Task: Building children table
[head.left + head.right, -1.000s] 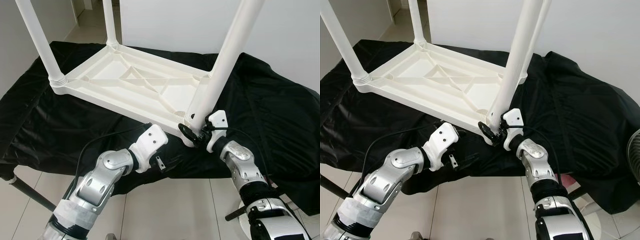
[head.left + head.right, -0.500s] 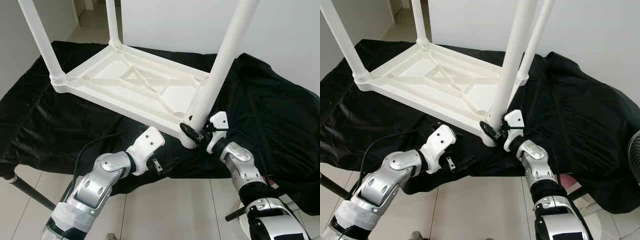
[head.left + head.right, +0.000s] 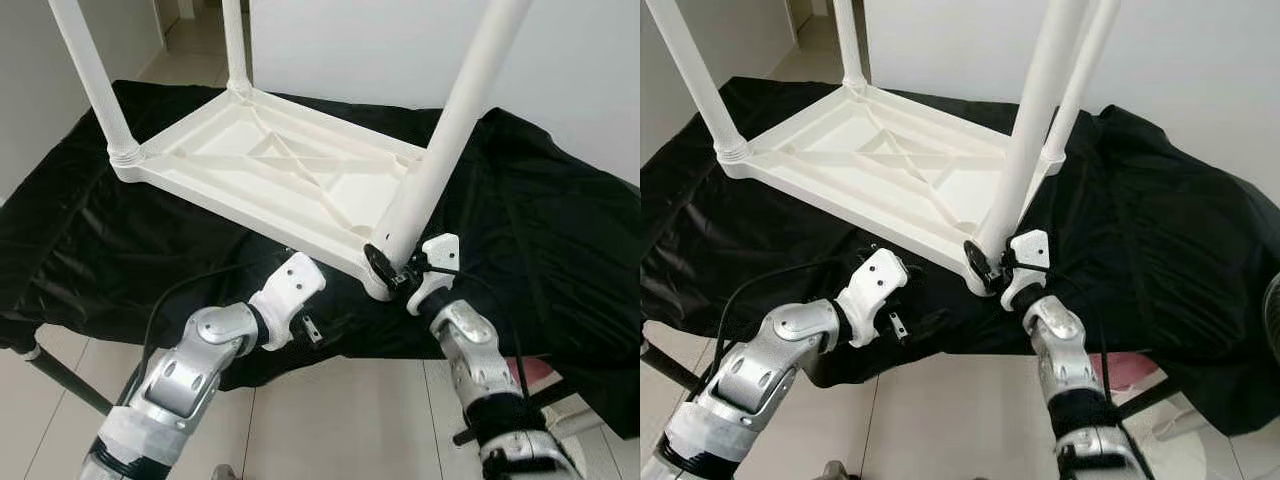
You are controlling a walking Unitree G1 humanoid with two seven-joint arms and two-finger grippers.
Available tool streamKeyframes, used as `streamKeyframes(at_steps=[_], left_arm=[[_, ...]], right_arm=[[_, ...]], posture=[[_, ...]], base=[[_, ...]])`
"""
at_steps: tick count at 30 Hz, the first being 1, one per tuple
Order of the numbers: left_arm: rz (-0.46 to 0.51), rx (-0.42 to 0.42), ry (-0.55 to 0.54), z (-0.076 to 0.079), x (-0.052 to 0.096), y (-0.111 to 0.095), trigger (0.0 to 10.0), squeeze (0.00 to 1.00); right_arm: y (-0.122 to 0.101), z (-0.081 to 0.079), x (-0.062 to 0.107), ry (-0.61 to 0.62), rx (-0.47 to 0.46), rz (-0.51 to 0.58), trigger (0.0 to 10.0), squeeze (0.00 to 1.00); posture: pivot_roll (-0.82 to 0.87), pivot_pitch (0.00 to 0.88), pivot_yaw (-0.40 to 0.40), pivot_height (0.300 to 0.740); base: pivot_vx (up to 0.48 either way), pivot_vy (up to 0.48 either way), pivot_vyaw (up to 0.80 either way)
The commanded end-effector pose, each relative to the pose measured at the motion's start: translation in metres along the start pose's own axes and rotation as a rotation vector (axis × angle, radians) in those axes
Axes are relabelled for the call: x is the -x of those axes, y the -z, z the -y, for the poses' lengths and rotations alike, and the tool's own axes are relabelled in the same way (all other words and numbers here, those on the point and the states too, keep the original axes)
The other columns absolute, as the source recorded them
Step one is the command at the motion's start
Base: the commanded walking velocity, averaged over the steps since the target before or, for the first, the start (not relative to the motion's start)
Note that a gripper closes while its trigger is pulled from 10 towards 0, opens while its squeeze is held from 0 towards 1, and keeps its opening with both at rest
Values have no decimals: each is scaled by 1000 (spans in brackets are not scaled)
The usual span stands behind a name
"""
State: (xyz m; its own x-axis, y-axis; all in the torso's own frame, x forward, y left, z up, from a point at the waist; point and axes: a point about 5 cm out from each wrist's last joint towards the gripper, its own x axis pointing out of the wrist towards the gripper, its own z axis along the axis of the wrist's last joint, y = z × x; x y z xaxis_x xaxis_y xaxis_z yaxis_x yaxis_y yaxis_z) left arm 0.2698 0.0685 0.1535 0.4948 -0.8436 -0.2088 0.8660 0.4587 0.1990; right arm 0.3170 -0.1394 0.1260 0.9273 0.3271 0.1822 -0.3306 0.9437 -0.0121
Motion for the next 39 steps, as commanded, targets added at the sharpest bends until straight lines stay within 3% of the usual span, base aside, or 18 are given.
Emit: streamKeyframes(at_steps=[1, 2, 5, 7, 9, 13, 17, 27, 28, 37, 38, 39], left_arm=[[7, -5, 0, 3, 0, 1, 10000, 0], [7, -5, 0, 3, 0, 1, 10000, 0], [26, 38, -17, 1, -3, -1, 10000, 0], [53, 32, 29, 7, -2, -6, 10000, 0], [59, 37, 35, 7, -2, -6, 10000, 0], [52, 26, 35, 3, -3, -6, 10000, 0], [56, 2, 26, -2, -5, -8, 10000, 0], [42, -27, 35, -9, -5, -8, 10000, 0], [52, -25, 31, -10, -5, -11, 10000, 0], [54, -30, 42, -7, -5, -11, 10000, 0], [53, -34, 54, -6, -5, -10, 10000, 0], [53, -34, 54, -6, -5, -10, 10000, 0]], right_arm=[[1, 4, 5, 135, 10, -29, 10000, 0], [1, 4, 5, 135, 10, -29, 10000, 0], [7, -1, 14, 316, 15, -81, 10000, 0], [9, -7, 18, 413, -5, -89, 10000, 0], [8, -9, 19, 430, -7, -87, 10000, 0], [8, -15, 21, 460, -17, -98, 10000, 0], [7, -25, 20, 399, -41, -90, 10000, 0], [-3, -27, 15, 349, -40, -46, 10000, 4], [-6, -26, 16, 329, -45, -33, 10000, 1000], [-12, -18, 20, 198, -26, -17, 10000, 1000], [-12, -16, 21, 147, -26, -20, 10000, 290], [-12, -16, 21, 147, -26, -20, 10000, 290]], posture=[[18, 35, -87, 740], [18, 35, -87, 740], [16, 38, -84, 740], [7, 33, -73, 740], [7, 33, -73, 740], [-4, 23, -66, 740], [-5, 12, -71, 740], [-6, 3, -51, 740], [-7, 6, -45, 740], [-7, 18, -39, 740], [-11, 16, -39, 740], [-11, 16, -39, 740]], base=[[0, 0, 0], [0, 0, 0], [0, 0, 0], [0, 0, 0], [0, 0, 0], [0, 0, 0], [0, 0, 0], [0, 0, 0], [0, 0, 0], [0, 0, 0], [0, 0, 0], [0, 0, 0]])
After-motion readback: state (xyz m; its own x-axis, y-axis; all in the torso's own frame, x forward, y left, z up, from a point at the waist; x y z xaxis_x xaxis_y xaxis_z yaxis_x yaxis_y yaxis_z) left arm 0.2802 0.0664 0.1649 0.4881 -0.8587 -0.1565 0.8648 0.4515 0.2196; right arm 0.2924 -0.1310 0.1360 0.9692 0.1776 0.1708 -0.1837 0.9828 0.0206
